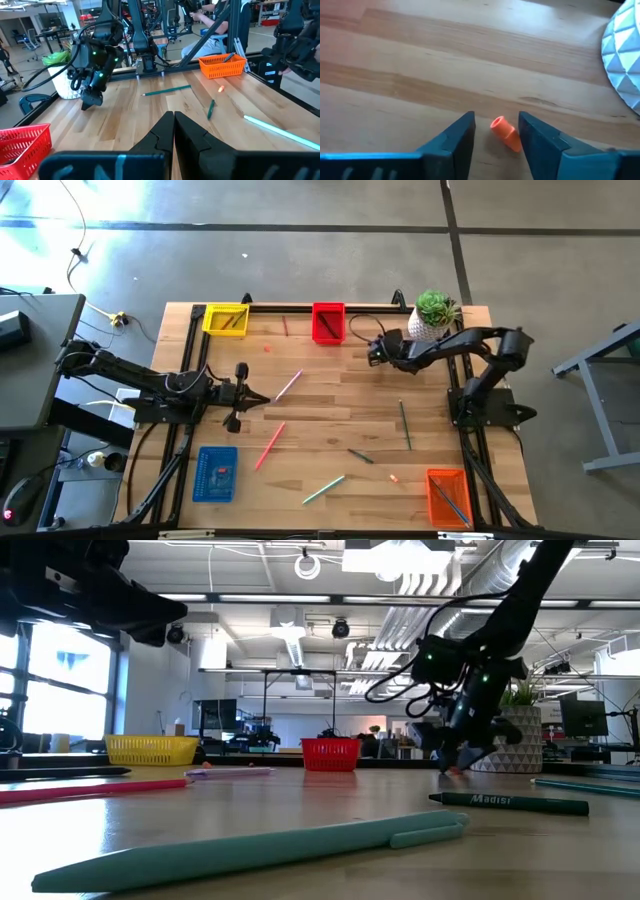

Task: Sort crayons/erasers/pens/pencils in bins
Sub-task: Put the top right orange eraser into the blue bin

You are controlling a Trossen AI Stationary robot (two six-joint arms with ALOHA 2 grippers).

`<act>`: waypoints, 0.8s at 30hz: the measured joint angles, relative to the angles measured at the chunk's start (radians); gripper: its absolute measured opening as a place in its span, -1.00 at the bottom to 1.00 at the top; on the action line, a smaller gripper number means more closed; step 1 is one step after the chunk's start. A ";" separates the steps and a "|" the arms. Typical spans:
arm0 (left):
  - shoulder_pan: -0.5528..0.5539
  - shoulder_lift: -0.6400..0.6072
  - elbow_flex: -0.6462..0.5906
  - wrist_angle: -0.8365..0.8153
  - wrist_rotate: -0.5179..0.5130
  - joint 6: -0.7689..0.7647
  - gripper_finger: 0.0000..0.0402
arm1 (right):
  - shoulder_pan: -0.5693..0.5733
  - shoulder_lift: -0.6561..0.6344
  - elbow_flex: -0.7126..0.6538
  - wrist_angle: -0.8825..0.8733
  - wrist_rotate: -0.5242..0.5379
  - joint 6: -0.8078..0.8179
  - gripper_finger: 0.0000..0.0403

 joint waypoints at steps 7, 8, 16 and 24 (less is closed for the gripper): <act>0.000 0.000 0.000 0.000 -0.001 -0.001 -0.99 | 0.013 -0.002 0.000 0.006 -0.002 -0.035 -0.63; 0.000 0.000 0.000 -0.001 -0.001 -0.004 -0.99 | 0.013 -0.003 0.000 0.005 -0.002 -0.035 -0.68; 0.000 0.001 0.000 -0.003 -0.001 -0.016 -0.99 | 0.036 -0.034 -0.005 -0.015 -0.023 -0.080 -0.89; 0.000 0.017 0.000 -0.007 -0.001 -0.067 -0.99 | 0.133 -0.162 -0.006 -0.019 -0.066 -0.117 -0.90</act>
